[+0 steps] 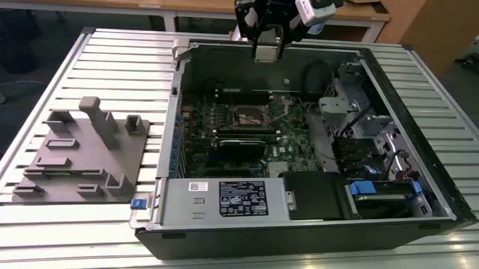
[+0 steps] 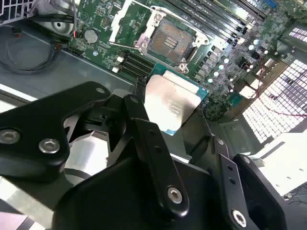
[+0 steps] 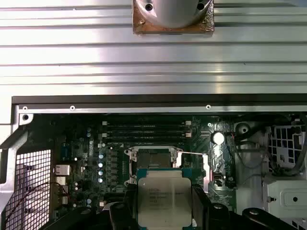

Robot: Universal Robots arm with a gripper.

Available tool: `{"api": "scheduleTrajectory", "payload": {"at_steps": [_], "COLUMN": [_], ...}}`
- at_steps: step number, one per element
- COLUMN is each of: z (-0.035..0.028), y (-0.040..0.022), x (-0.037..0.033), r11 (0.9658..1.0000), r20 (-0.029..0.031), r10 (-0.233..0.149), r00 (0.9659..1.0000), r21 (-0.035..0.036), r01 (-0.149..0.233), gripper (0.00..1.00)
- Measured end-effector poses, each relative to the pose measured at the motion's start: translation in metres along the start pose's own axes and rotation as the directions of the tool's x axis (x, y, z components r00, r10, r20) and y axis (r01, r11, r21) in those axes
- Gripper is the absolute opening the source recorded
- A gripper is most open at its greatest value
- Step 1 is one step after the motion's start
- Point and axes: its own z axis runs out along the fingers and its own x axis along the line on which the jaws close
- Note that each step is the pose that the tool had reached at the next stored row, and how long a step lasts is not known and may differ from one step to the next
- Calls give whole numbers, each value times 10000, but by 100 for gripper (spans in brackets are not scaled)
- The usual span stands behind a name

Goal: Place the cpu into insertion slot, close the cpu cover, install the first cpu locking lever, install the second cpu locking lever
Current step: 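Place the cpu into insertion slot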

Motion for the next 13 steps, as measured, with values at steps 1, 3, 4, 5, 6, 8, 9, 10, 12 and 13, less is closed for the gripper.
{"api": "scheduleTrajectory", "payload": {"at_steps": [1,3,4,5,6,8,9,10,12,13], "z": [0,0,0,0,0,0,0,0,5,13], "y": [0,0,0,0,0,0,0,0,0,-1], "x": [0,0,0,0,0,0,0,0,0,0], "r11": [10000,10000,10000,10000,10000,10000,10000,10000,10000,10000], "r20": [0,0,0,0,0,0,0,0,0,0], "r10": [0,0,-1,0,-1,0,0,0,0,0], "r00": [10000,10000,10000,10000,10000,10000,10000,10000,10000,10000], "r21": [0,1,0,0,0,0,0,0,1,0], "r01": [0,0,1,0,1,0,0,0,0,0], "gripper": [54,54,54,54,54,54,54,54,54,54]}}
